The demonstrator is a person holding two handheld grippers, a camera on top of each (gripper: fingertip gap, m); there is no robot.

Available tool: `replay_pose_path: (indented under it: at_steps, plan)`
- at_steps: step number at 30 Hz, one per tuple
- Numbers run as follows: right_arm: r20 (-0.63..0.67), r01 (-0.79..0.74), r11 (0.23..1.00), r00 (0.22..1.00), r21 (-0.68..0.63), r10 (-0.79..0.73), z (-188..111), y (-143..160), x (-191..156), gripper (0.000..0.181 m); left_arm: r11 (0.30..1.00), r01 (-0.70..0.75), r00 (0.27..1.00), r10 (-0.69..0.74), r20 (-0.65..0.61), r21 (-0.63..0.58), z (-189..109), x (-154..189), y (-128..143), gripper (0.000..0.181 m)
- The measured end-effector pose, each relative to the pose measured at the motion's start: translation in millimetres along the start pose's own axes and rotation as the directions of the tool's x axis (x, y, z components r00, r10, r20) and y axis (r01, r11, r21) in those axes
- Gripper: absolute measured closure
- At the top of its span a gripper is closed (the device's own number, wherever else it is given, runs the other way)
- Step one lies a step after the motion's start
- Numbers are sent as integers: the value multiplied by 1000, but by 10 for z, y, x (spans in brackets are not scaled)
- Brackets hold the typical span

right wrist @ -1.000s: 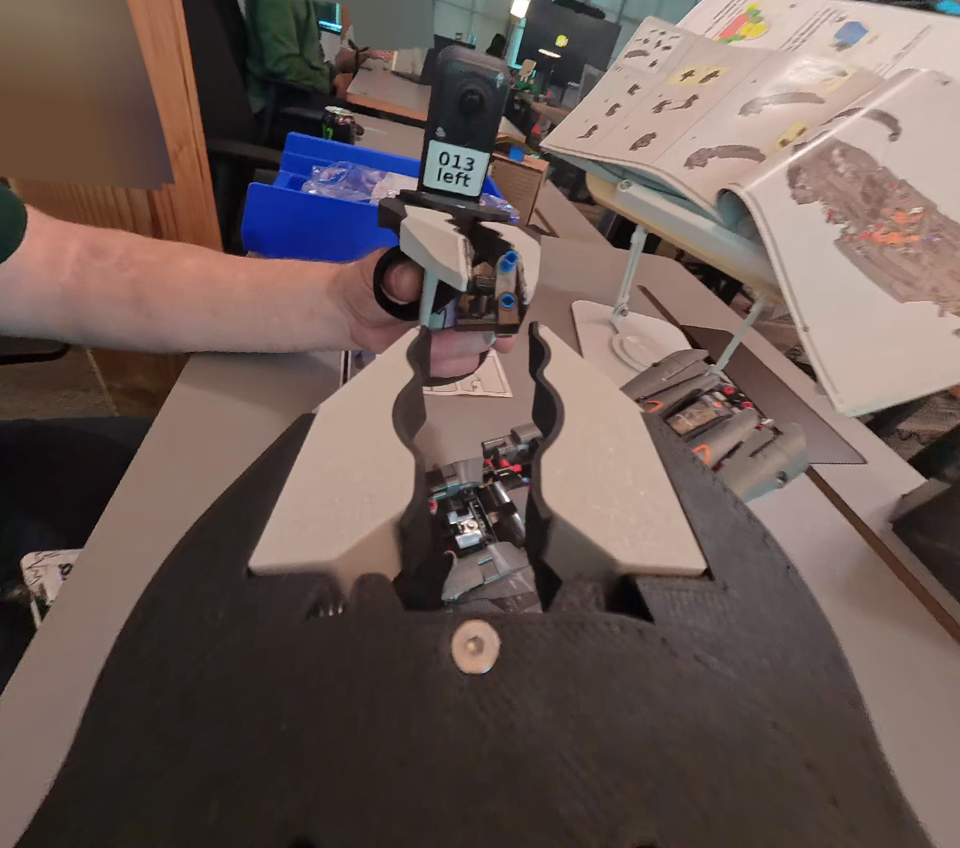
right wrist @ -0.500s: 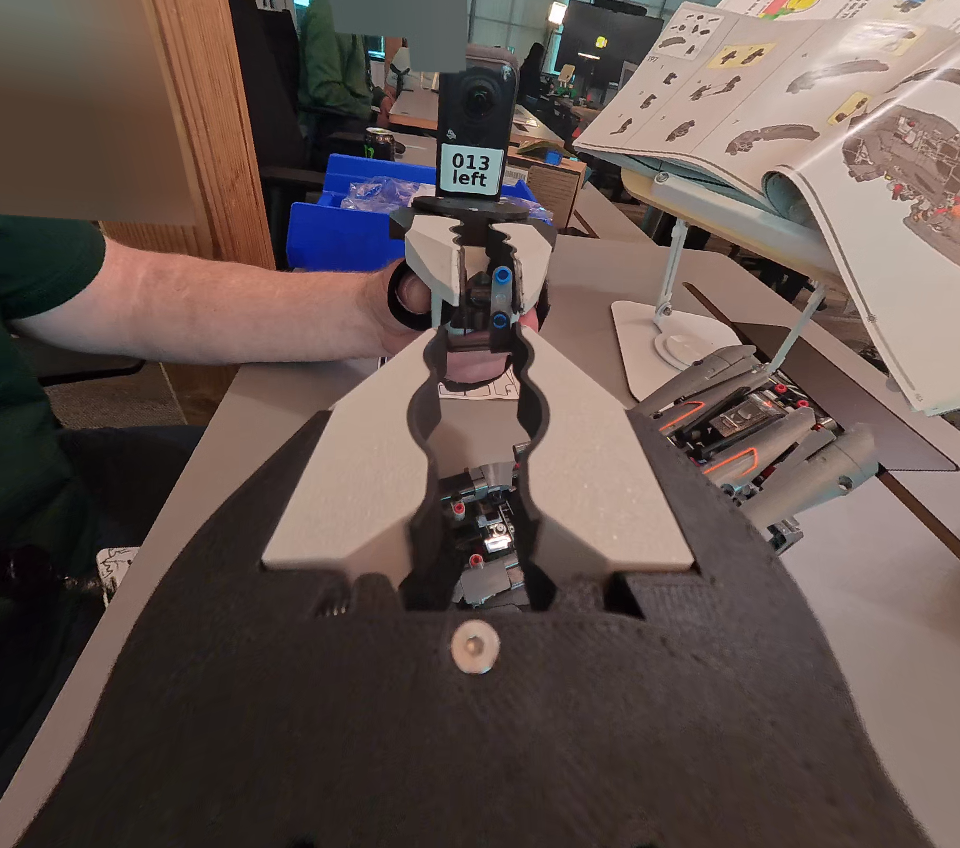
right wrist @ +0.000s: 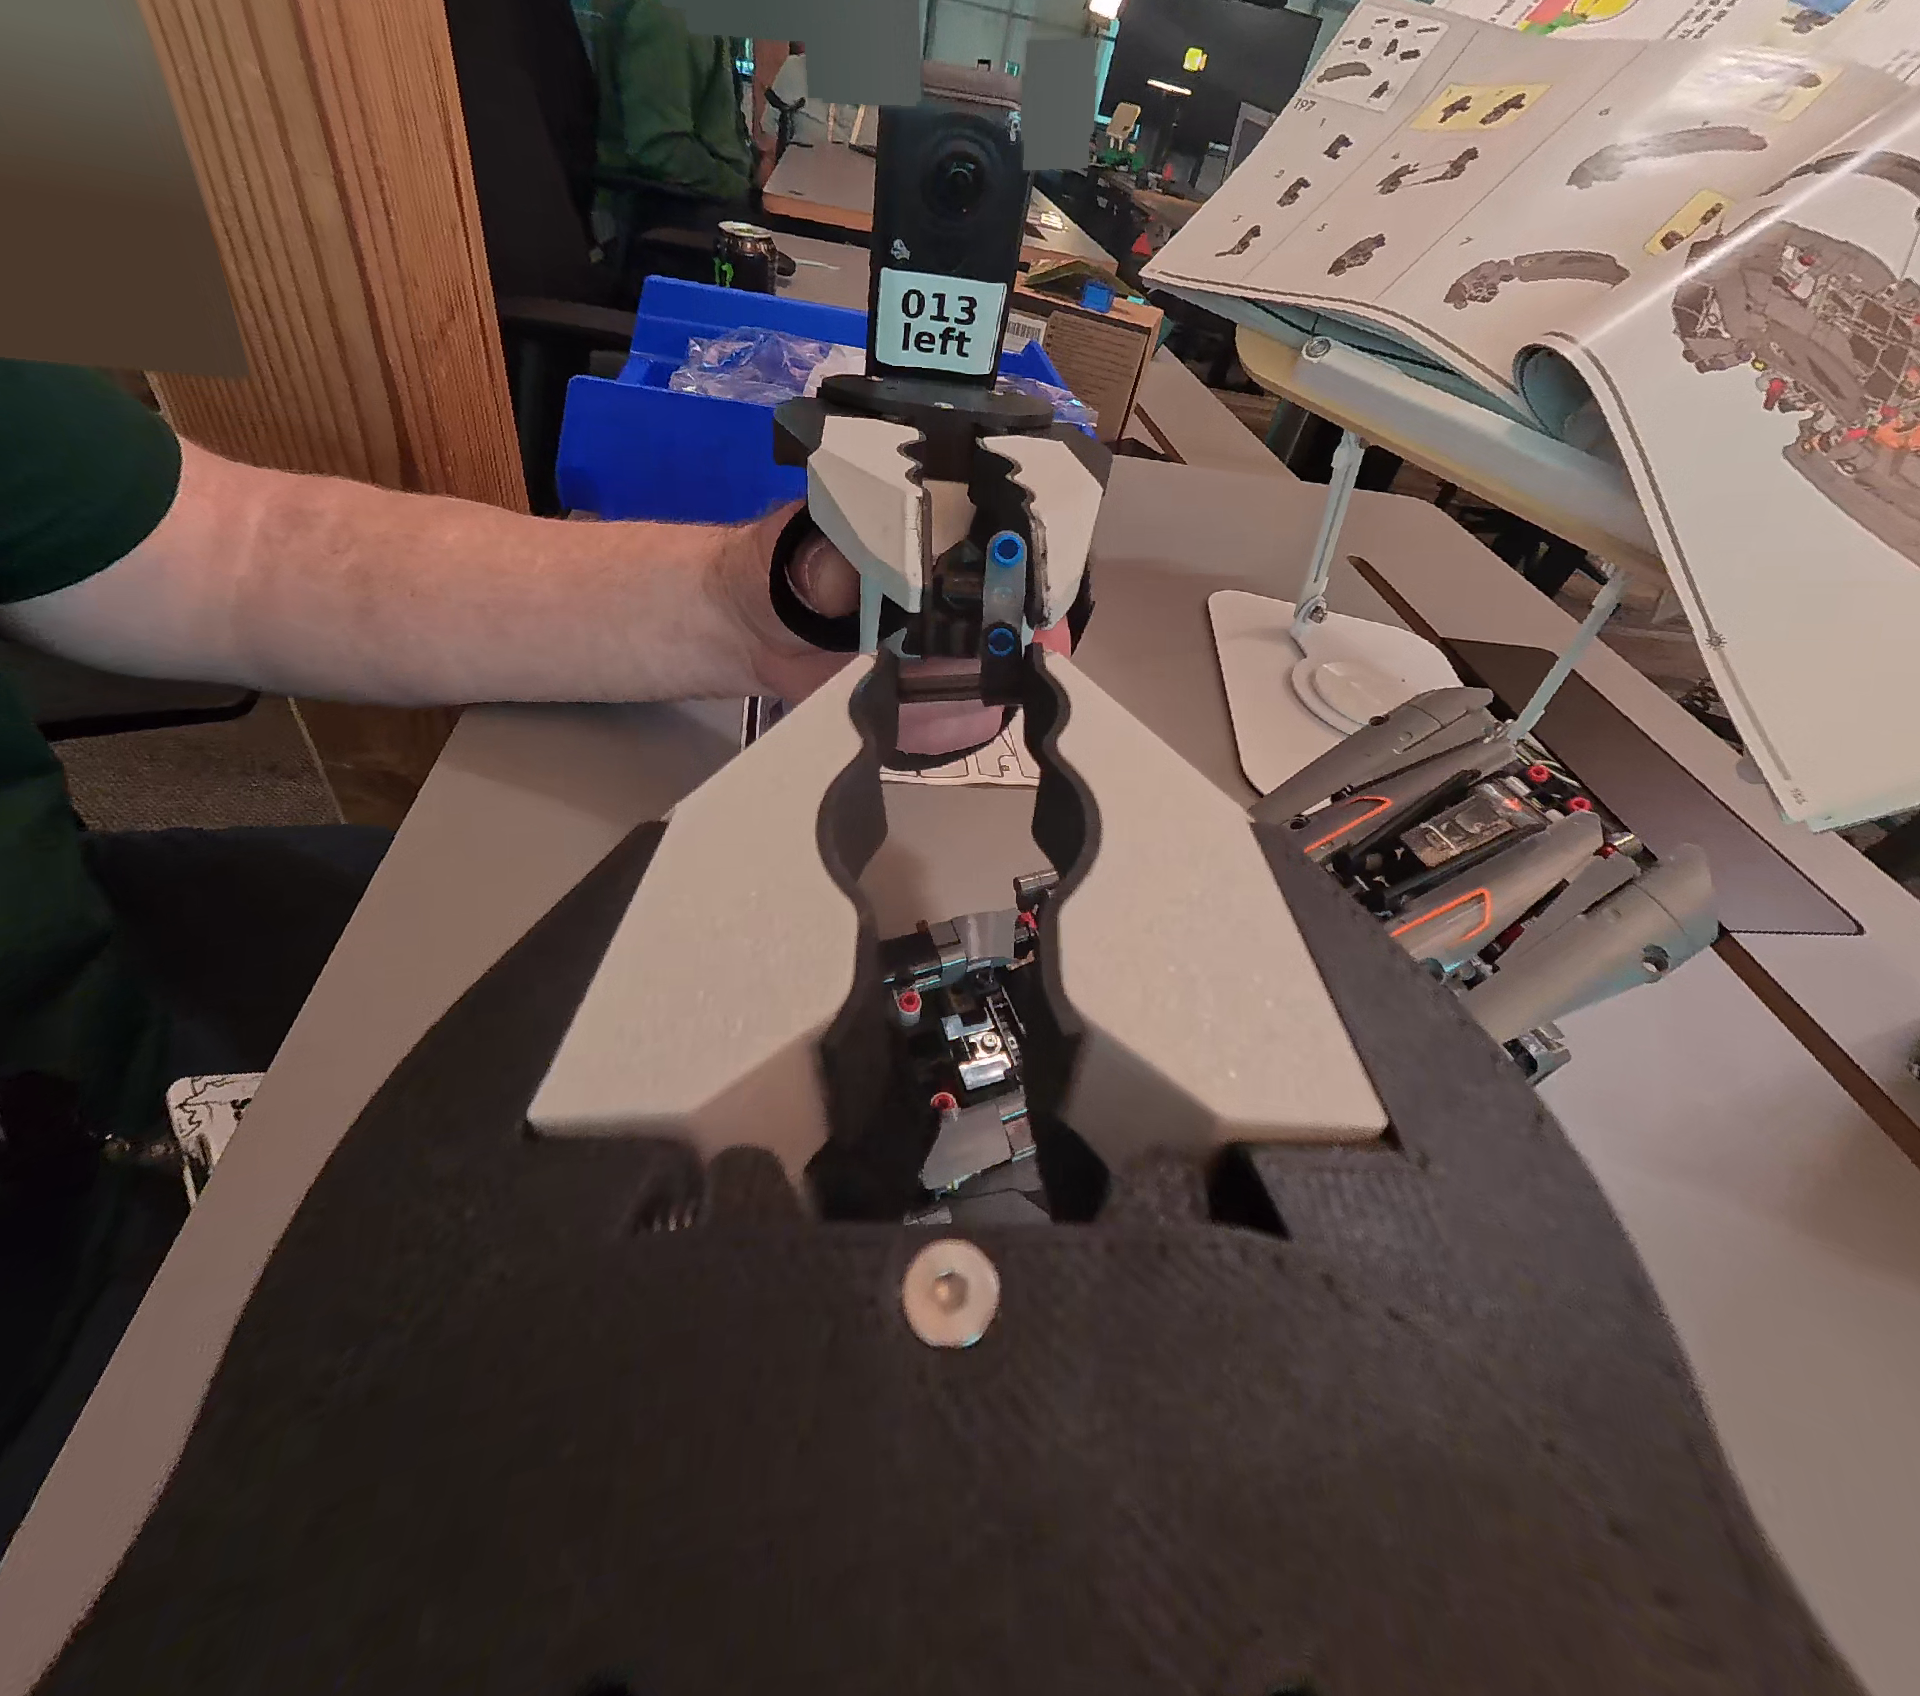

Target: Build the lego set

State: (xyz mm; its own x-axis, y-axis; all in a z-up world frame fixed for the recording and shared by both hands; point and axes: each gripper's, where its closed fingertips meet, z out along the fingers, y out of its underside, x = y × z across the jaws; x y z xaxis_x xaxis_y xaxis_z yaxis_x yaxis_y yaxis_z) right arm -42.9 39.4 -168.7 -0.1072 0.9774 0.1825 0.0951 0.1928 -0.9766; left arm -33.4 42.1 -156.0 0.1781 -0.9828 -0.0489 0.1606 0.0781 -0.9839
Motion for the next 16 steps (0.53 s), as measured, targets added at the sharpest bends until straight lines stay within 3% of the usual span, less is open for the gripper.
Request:
replay_pose_path:
  at_steps: [5, 8, 16]
  plan:
    - [-60, 67, 998, 996, -21, -69, 11, 13, 37, 159, 1000, 14, 1000, -14, 14, -2, -9, -36, 3, 164]
    - [-128, 128, 991, 983, -46, -133, 0, 20, 96, 158, 999, 49, 998, -49, 35, 5, -29, -88, -13, 154]
    - [-255, 288, 943, 912, -164, -322, 19, 77, 179, 159, 996, 83, 992, -79, 103, -29, -40, -212, 63, 160]
